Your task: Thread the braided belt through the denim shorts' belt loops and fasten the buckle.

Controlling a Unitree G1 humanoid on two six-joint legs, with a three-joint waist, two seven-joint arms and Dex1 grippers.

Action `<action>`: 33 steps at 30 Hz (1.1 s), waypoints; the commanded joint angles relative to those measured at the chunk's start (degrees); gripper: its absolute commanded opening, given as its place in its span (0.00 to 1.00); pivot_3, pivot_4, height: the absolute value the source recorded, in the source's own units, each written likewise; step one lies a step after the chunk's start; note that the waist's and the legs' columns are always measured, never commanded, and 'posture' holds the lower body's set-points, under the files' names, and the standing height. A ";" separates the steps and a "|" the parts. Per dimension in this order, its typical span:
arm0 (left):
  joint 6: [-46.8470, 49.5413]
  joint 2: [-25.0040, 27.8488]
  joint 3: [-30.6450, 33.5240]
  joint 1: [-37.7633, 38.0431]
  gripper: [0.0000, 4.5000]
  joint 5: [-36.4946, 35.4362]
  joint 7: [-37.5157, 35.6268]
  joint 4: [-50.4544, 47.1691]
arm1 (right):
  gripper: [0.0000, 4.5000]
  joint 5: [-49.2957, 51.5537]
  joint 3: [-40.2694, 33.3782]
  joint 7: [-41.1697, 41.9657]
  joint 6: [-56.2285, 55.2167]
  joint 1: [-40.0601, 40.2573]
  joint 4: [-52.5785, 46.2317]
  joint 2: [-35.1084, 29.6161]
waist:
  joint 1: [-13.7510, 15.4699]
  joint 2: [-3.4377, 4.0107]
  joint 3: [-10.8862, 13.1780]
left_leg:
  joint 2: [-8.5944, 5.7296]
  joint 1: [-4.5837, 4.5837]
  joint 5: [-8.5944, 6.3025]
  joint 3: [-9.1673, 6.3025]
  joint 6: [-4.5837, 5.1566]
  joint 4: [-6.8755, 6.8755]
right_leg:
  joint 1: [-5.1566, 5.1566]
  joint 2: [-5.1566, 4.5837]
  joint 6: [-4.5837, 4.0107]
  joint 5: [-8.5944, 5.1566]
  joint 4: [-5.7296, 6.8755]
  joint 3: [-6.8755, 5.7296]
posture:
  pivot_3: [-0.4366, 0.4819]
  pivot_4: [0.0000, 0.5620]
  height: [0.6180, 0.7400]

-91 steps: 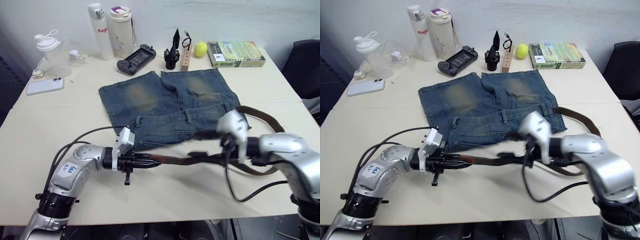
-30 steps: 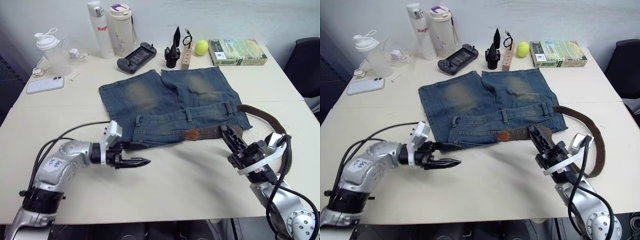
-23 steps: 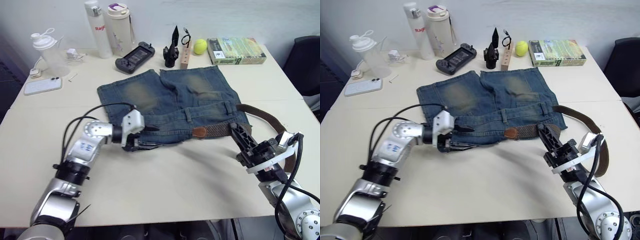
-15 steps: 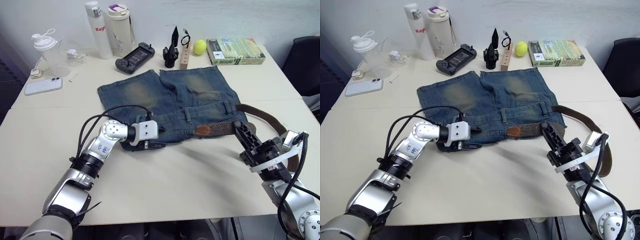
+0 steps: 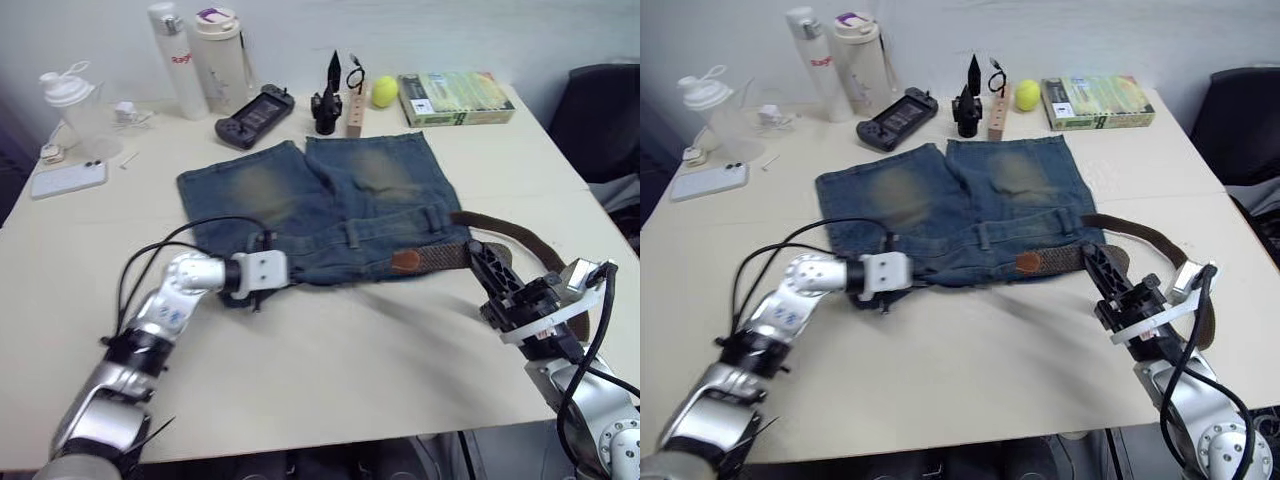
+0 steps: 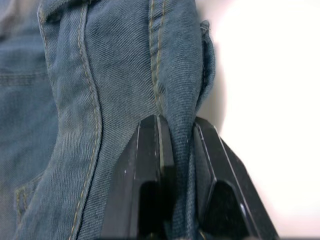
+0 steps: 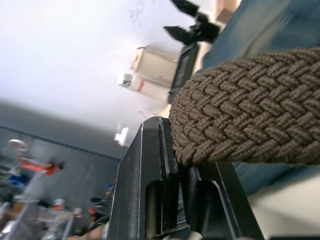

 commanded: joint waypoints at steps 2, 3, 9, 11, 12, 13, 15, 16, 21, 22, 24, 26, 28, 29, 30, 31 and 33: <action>4.33 7.60 10.19 11.44 0.05 -6.31 -1.78 -9.39 | 0.00 3.25 -4.84 -1.57 -0.87 -1.90 -1.82 -4.35 | -0.63 0.02 0.01 | -0.01 0.01 0.00 0.00 0.00 -0.06 | 0.01 -0.03 0.00 0.00 -0.05 0.03 | 0.48 0.27 0.87; 3.79 8.30 11.02 13.14 0.05 -6.92 -2.06 -10.01 | 0.00 3.77 -5.08 -1.82 -0.82 -2.16 -1.77 -4.89 | -0.62 0.01 0.01 | -0.02 0.01 0.00 -0.01 0.00 -0.06 | 0.02 -0.05 0.00 0.00 -0.04 0.01 | 0.48 0.27 0.87; 1.76 9.57 12.40 17.84 0.05 -5.91 -1.78 -9.94 | 0.00 4.68 -4.60 -2.86 1.52 -2.90 -0.58 -7.32 | -0.21 0.01 0.01 | -0.03 0.02 0.00 -0.06 0.00 -0.02 | 0.07 -0.08 0.00 0.00 -0.08 -0.04 | 0.48 0.27 0.87; 1.98 9.26 12.63 18.09 0.05 -6.52 -1.85 -10.29 | 0.00 4.68 -4.37 -2.76 2.18 -3.13 0.08 -7.75 | 0.22 0.01 0.01 | -0.04 0.02 -0.01 -0.06 0.00 -0.01 | 0.05 -0.10 0.00 0.00 -0.11 -0.02 | 0.48 0.27 0.87; 1.72 9.19 12.77 18.23 0.05 -6.57 -1.72 -10.41 | 0.00 4.68 -4.22 -2.89 2.22 -3.40 0.54 -7.91 | 0.34 0.01 0.01 | -0.05 0.02 -0.02 -0.06 0.00 -0.01 | 0.05 -0.12 0.00 0.00 -0.11 -0.02 | 0.48 0.27 0.87; 1.54 9.20 12.91 18.36 0.05 -6.57 -1.54 -10.55 | 0.00 4.68 -4.09 -3.07 2.23 -3.65 0.97 -8.12 | 0.58 0.01 0.01 | -0.05 0.02 -0.02 -0.06 0.00 -0.02 | 0.05 -0.12 0.00 0.00 -0.11 -0.02 | 0.48 0.27 0.87; 3.15 9.24 13.63 18.75 0.27 -9.44 -3.02 -11.23 | 0.00 4.67 -3.59 -3.75 2.53 -4.62 2.41 -8.98 | 0.79 0.01 0.01 | -0.05 0.02 -0.03 -0.05 -0.01 -0.02 | 0.03 -0.11 0.00 0.00 -0.10 -0.01 | 0.48 0.27 0.87; 4.01 9.46 13.99 18.92 0.30 -10.61 -3.72 -11.77 | 0.00 4.67 -3.39 -3.95 2.81 -5.17 3.13 -9.40 | 0.79 0.01 0.01 | -0.05 0.02 -0.02 -0.05 -0.01 -0.02 | 0.03 -0.11 0.00 0.00 -0.09 -0.02 | 0.48 0.27 0.87; 19.87 12.92 19.35 19.43 0.41 -26.90 -9.93 -19.12 | 0.00 3.43 -1.04 -4.39 4.92 -10.56 7.48 -11.67 | 0.81 0.01 0.01 | -0.05 0.02 -0.02 -0.05 -0.01 -0.02 | 0.03 -0.11 0.00 0.00 -0.07 -0.01 | 0.48 0.27 0.87; 23.72 13.24 20.54 18.52 0.41 -31.01 -9.79 -20.50 | 0.00 2.25 0.18 -4.58 5.55 -12.73 9.09 -11.92 | 0.79 0.01 0.01 | -0.05 0.02 -0.02 -0.05 -0.01 -0.02 | 0.03 -0.11 0.00 0.00 -0.06 -0.01 | 0.48 0.27 0.87; 28.19 12.77 21.62 16.75 0.41 -36.00 -8.34 -21.92 | 0.00 0.33 2.46 -4.24 6.95 -16.14 11.59 -12.30 | 0.78 0.01 0.01 | -0.05 0.02 -0.02 -0.04 -0.01 -0.02 | 0.03 -0.10 0.00 0.00 -0.05 -0.01 | 0.48 0.27 0.87; 30.35 11.65 21.94 15.77 0.41 -37.87 -6.58 -22.84 | 0.00 -1.81 4.20 -4.15 7.62 -18.55 13.64 -12.62 | 0.71 0.00 0.01 | -0.05 0.00 -0.02 -0.03 -0.02 -0.01 | 0.03 -0.09 0.00 0.00 -0.02 -0.01 | 0.48 0.27 0.87; 31.62 10.68 21.85 15.69 0.41 -37.91 -5.10 -24.04 | 0.00 -4.46 5.70 -3.60 8.50 -20.33 15.51 -13.15 | 0.71 0.03 0.03 | -0.03 -0.02 -0.01 -0.04 -0.03 0.09 | 0.01 -0.10 0.00 0.00 -0.04 -0.01 | 0.48 0.27 0.87; 32.56 10.27 21.74 15.93 0.41 -37.65 -4.14 -25.02 | 0.00 -6.14 6.51 -2.94 9.37 -21.15 16.57 -13.40 | 0.95 0.07 0.04 | -0.04 0.01 -0.01 -0.06 -0.04 0.12 | 0.03 -0.10 -0.01 -0.01 -0.07 -0.01 | 0.48 0.27 0.87; 33.60 10.04 21.73 16.20 0.41 -37.85 -3.39 -26.00 | 0.00 -7.49 7.13 -2.37 10.15 -21.81 17.53 -13.48 | 0.87 0.06 0.04 | -0.05 -0.01 -0.01 -0.07 -0.04 0.16 | 0.04 -0.09 -0.01 -0.01 -0.03 -0.04 | 0.48 0.27 0.87; 34.59 9.95 21.78 16.35 0.41 -38.22 -2.75 -26.76 | 0.00 -8.45 7.48 -1.97 10.72 -22.33 18.26 -13.43 | 0.86 0.06 0.04 | -0.06 -0.03 -0.01 -0.07 -0.04 0.15 | 0.05 -0.07 -0.01 0.00 0.04 -0.04 | 0.48 0.27 0.87; 35.84 9.29 22.16 16.35 0.41 -38.68 -1.25 -27.92 | 0.00 -10.45 7.94 -0.77 11.50 -22.80 19.05 -13.37 | 0.83 0.05 0.04 | -0.08 -0.06 -0.01 -0.03 -0.02 0.16 | 0.05 -0.06 0.00 0.00 0.02 -0.04 | 0.48 0.27 0.87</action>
